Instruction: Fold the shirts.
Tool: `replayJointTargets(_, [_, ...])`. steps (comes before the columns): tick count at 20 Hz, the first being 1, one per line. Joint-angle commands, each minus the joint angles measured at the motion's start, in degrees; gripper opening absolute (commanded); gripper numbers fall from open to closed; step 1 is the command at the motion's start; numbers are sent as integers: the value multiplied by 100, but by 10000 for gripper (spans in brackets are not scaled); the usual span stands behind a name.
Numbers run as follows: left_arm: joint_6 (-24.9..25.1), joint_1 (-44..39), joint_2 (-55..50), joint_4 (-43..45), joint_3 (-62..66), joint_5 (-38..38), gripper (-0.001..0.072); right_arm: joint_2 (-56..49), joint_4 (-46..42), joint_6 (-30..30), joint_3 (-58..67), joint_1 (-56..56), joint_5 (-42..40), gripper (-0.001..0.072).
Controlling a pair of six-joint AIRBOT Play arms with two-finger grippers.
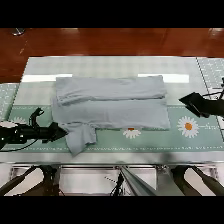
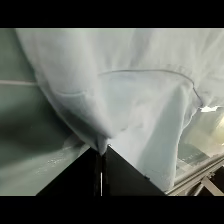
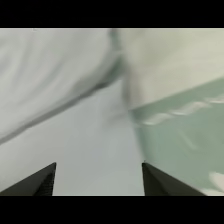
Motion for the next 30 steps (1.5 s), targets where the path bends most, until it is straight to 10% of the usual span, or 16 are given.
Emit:
replayJointTargets(1, [15,-11,-9,-188,138,-96,20,-2,-1587,732,-114,-645,1121,623])
replayJointTargets(23, [13,-13,-9,-367,149,74,20,-2326,31,448,389,1180,1023,618])
replayJointTargets(25, [13,-13,-9,-367,149,72,20,-2396,33,431,435,1322,933,324])
replayJointTargets(26, [13,-11,-9,-367,153,72,20,-2393,79,223,446,1320,935,54])
replayJointTargets(30, [13,28,-9,-369,629,-177,20,-2387,-39,-24,968,1309,1373,22])
